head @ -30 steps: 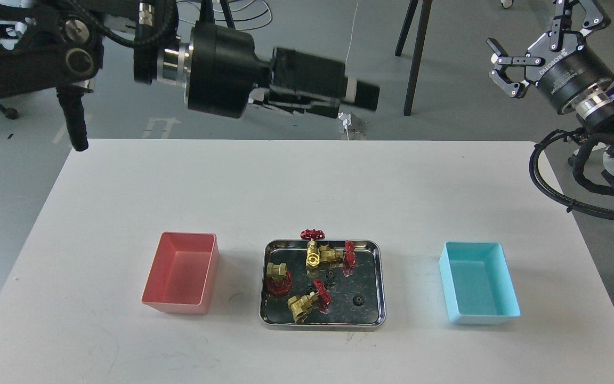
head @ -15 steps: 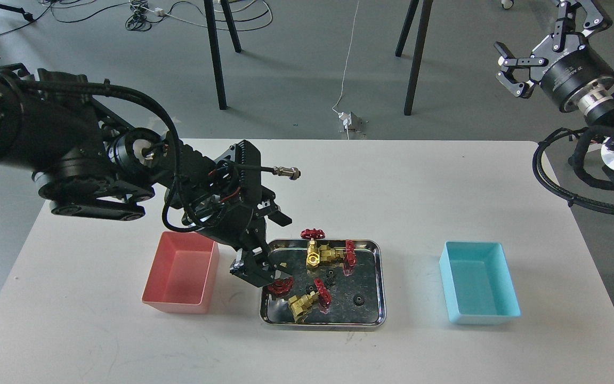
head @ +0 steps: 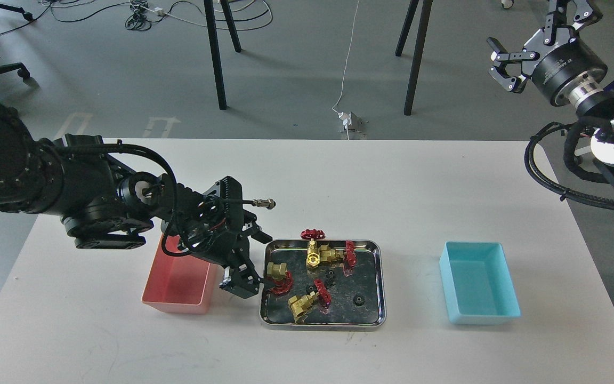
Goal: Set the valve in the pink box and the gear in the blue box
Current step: 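Lower the left gripper and grasp a red-handled brass valve in the tray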
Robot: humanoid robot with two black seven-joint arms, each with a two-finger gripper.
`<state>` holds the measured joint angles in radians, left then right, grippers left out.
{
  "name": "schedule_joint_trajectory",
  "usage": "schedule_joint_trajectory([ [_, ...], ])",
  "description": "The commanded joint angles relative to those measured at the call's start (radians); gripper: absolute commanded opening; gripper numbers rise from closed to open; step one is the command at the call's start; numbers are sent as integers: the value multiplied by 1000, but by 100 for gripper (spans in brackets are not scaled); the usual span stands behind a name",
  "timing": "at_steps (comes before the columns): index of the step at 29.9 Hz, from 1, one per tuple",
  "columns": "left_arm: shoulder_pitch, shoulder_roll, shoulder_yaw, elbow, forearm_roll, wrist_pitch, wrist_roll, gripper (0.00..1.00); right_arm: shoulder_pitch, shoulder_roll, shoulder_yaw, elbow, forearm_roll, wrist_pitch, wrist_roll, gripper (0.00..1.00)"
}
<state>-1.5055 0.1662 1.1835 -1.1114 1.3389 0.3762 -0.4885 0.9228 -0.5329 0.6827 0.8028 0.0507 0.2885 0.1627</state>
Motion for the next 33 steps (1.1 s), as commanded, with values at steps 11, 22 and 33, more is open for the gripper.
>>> schedule_joint_trajectory([
  [11,85,-33,-59,102,0,0,0,89,39,1,0,-28,1,-80,-38,100],
  [22,154,-56,-59,149,2,3,0,70,28,2,-2,-22,1,-80,-38,100],
  [33,156,-50,-44,170,17,52,0,43,8,-1,-2,-17,3,-80,-38,100],
])
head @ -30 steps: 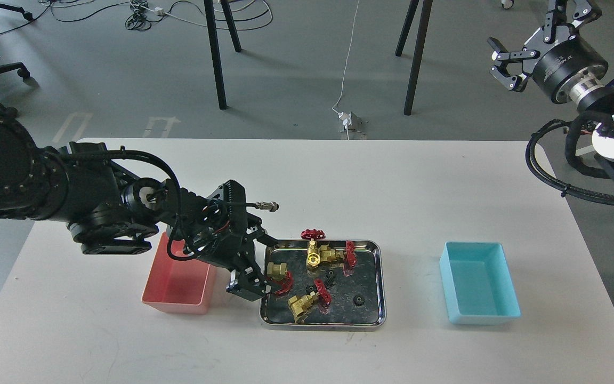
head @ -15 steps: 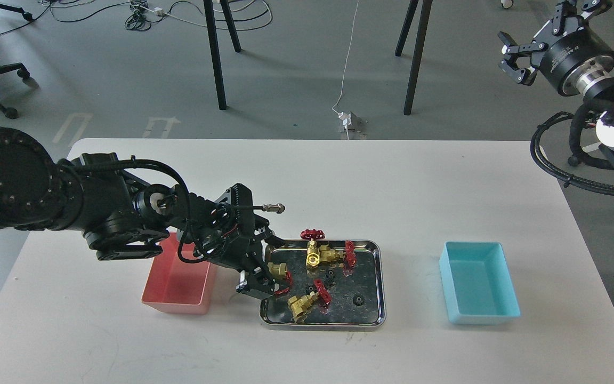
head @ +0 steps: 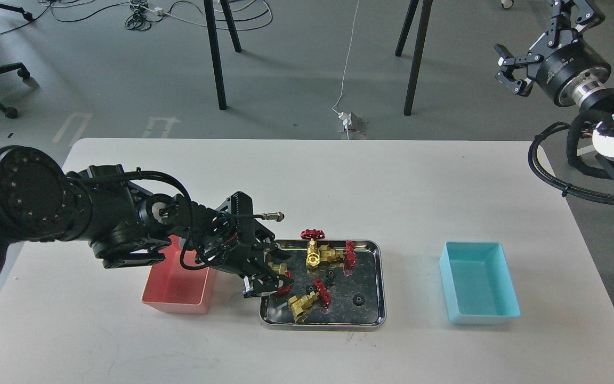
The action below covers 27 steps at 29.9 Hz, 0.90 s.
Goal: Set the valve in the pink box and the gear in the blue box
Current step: 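Lower the left gripper and grasp a red-handled brass valve in the tray, then carry the valve with the left gripper into the pink box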
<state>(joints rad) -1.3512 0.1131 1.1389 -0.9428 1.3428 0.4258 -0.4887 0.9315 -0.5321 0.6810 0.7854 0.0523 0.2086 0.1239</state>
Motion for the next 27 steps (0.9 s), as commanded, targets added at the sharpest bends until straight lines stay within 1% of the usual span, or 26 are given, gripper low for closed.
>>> schedule_joint_trajectory([
  [1,1,5,1,1,33,2,0,39,-2,-2,2,0,0,0,0,100],
  [4,4,10,-1,1,50,2,0,30,-8,-2,2,0,1,0,0,100],
  [5,6,10,1,1,50,4,0,24,-10,-2,2,2,1,0,0,100],
  [9,6,20,-4,1,50,5,0,13,-19,-2,6,0,1,0,0,100],
  [13,-3,25,-13,-1,50,7,0,9,-22,-2,8,2,1,0,0,100],
  [15,-15,43,-18,-4,49,25,0,9,-22,0,11,2,1,0,0,100],
  [19,-74,89,-53,-24,42,34,0,9,-11,7,17,9,3,-1,0,100],
  [22,-98,169,-100,-62,42,30,0,9,48,23,15,12,1,-5,-1,100],
  [24,-132,250,-146,-125,42,27,0,9,116,26,11,-2,1,-18,-1,100],
  [27,-196,385,-162,-249,45,25,0,9,197,75,12,-28,1,-96,-1,100],
])
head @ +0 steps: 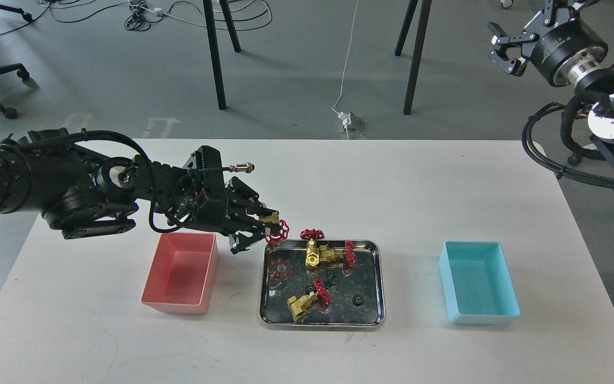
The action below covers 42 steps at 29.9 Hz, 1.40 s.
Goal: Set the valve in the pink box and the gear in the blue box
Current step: 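Carry the valve with the left gripper into the pink box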
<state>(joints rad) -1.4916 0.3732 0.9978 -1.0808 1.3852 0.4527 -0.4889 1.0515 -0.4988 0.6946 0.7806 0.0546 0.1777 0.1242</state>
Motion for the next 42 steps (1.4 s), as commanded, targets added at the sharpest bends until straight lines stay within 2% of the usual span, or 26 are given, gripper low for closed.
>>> schedule_joint_trajectory([
  [1,-70,168,-21,-143,5,-2,0,9,100,60,-3,-24,-1,-95,-1,100],
  [3,-82,248,-15,-182,9,-2,0,9,137,86,-1,-30,-1,-132,0,100],
  [7,-70,337,8,-183,76,-2,0,10,143,103,0,-30,-2,-138,0,100],
  [11,13,391,28,-177,106,-2,0,11,130,105,-6,-30,-2,-133,0,100],
  [17,135,383,18,-119,129,4,0,10,108,101,-1,-29,-1,-132,0,100],
  [27,172,348,18,-96,127,4,0,12,73,88,2,-20,-1,-133,0,100],
  [34,251,268,16,8,124,3,0,13,50,88,3,-17,1,-135,0,100],
  [37,251,266,16,13,124,4,0,21,47,82,3,-17,1,-133,0,100],
  [42,249,266,15,13,126,6,0,41,45,80,3,-17,-1,-132,0,100],
])
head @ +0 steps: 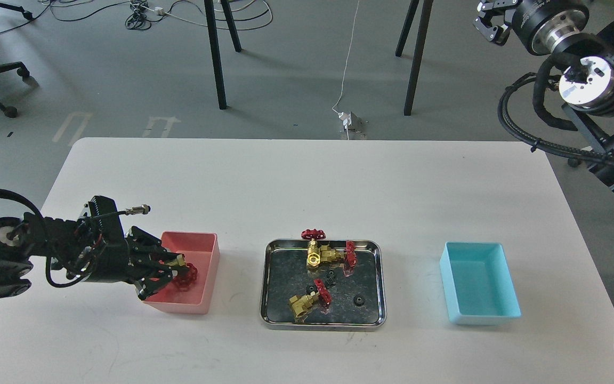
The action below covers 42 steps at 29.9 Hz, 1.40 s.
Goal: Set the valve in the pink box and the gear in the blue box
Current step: 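Carry the valve with the left gripper into the pink box, then open the left gripper, release the valve, and lift the left arm away, then reach the right gripper into the tray toward a small gear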
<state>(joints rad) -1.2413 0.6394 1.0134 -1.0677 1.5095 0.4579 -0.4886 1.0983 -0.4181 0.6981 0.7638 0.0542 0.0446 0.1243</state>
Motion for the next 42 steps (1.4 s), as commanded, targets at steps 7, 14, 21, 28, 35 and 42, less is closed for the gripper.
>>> schedule_joint_trajectory([
  [7,-4,16,-27,-18,0,1,0,66,-14,-2,-14,2,-2,9,-2,100],
  [14,-18,153,-330,-119,-29,-82,0,77,6,-17,-222,101,-211,69,-38,100],
  [21,25,328,-991,-351,-478,-530,0,84,81,-62,-457,204,-864,357,-31,100],
  [28,92,298,-1228,-437,-1073,-737,0,90,331,-96,-900,529,-1074,444,-25,100],
  [35,103,181,-1260,-434,-1218,-760,0,93,476,126,-1262,605,-1324,444,-11,100],
  [42,126,144,-1260,-433,-1218,-717,0,94,474,254,-1353,602,-1361,444,-11,78],
])
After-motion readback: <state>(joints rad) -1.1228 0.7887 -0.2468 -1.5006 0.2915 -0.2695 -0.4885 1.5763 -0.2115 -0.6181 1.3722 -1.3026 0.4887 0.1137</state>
